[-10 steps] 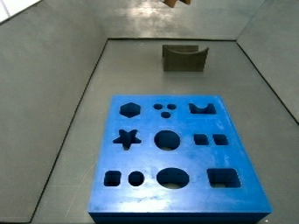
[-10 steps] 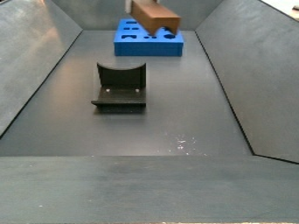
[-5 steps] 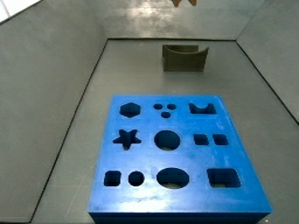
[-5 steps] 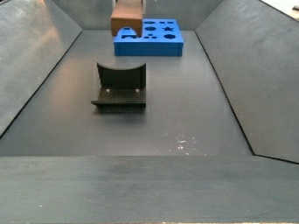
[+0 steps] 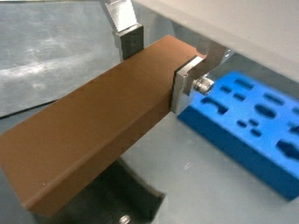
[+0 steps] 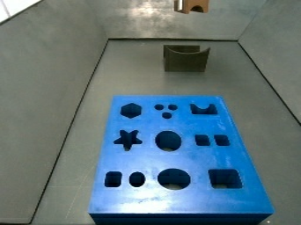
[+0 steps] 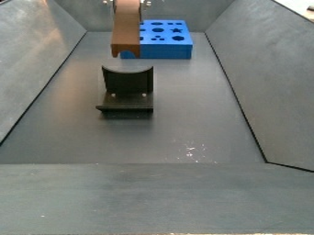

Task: Pick up the arch object. Move up. Place the arch object on the fixture. Regrasp the arch object. Rotate the arch object. Move to above the board. Insert the arch object.
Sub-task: Place the arch object on the fixture.

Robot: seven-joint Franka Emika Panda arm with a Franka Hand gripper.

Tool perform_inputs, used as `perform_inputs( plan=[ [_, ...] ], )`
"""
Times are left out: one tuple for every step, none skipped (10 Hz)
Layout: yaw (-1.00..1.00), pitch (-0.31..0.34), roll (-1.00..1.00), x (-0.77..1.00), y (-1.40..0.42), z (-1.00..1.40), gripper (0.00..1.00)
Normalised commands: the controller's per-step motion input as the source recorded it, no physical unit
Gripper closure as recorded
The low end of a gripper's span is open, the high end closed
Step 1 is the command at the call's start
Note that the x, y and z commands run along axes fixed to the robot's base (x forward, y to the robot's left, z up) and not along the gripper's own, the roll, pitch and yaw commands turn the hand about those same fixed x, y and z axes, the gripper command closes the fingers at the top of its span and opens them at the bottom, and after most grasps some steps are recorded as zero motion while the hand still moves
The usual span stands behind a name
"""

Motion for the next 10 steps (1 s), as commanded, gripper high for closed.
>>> perform_inputs(
  plan=[
    [-0.04,0.108,-1.00,0.07,0.03,-0.03,1.00],
    [-0.04,0.115,-1.00,0.08,0.03,-0.03,1.00],
    [-0.06,0.132,-1.00,0.09,0.04,-0.02,1.00],
    [-0.07,0.141,-1.00,0.09,0.04,-0.02,1.00],
    [-0.09,0.147,-1.00,0.08,0.04,-0.02,1.00],
    [-0.10,0.151,-1.00,0.08,0.04,-0.02,1.00],
    [-0.14,0.159,-1.00,0.08,0.04,-0.02,1.00],
    [-0.17,0.169,-1.00,0.09,0.04,-0.02,1.00],
    [-0.20,0.147,-0.84,0.09,0.05,-0.02,1.00],
    [-0.20,0.127,-0.72,0.09,0.05,-0.02,1.00]
  ],
)
